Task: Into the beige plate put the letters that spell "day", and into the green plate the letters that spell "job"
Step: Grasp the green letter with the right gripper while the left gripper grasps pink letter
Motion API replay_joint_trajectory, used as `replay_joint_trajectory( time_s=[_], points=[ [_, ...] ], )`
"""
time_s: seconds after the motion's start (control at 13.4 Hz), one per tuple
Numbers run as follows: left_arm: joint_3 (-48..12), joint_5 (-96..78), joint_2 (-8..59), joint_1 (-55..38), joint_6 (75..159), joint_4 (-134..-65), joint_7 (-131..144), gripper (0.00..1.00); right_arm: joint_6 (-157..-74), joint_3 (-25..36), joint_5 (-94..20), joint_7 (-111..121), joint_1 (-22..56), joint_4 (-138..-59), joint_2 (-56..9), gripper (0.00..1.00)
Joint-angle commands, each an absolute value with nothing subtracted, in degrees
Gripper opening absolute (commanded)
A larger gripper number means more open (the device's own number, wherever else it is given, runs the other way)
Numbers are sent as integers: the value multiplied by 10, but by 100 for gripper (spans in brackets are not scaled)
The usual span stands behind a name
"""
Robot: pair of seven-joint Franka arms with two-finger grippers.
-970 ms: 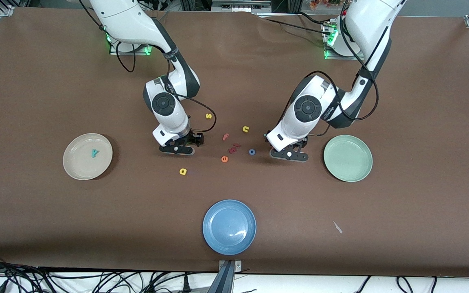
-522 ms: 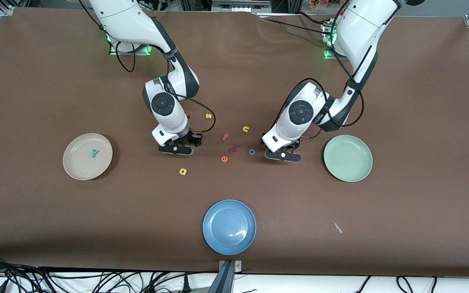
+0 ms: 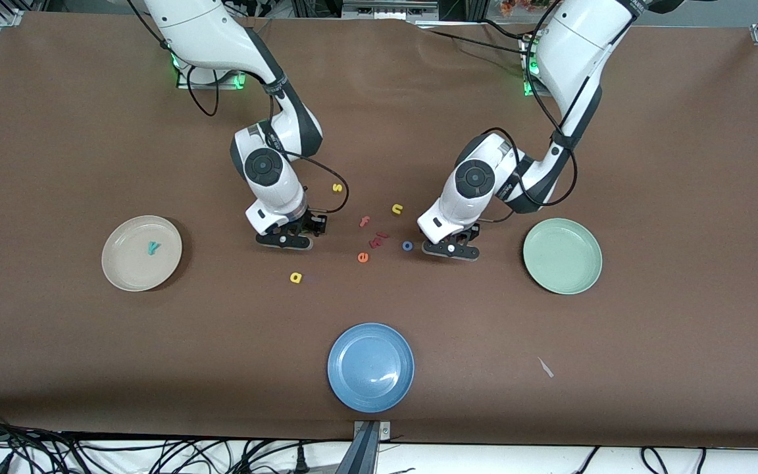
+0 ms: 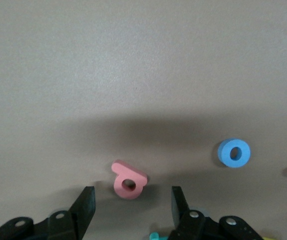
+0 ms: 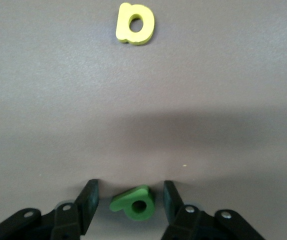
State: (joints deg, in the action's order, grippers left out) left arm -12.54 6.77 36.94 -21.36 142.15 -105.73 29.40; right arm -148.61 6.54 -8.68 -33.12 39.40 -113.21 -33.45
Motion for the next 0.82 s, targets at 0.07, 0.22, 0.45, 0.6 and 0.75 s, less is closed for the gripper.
replay_joint_trajectory(
  time_s=[0.07, 0.22, 0.45, 0.6, 0.75],
  points=[
    [-119, 88, 386, -220, 1442, -1051, 309, 55, -1492, 59, -94, -341, 396, -1150, -322, 57],
    [-118, 88, 386, -219, 1442, -1051, 309, 45, -1492, 59, -94, -333, 396, -1150, -322, 54],
    [-117, 88, 386, -218, 1442, -1051, 309, 19, -1492, 59, -93, -332, 396, -1152, -323, 44],
    [-116, 88, 383, -218, 1440, -1050, 309, 15, -1492, 59, -93, -327, 396, -1156, -323, 39],
    [-116, 88, 372, -214, 1431, -1049, 307, 15, -1492, 59, -93, -325, 396, -1155, -322, 37]
  ],
)
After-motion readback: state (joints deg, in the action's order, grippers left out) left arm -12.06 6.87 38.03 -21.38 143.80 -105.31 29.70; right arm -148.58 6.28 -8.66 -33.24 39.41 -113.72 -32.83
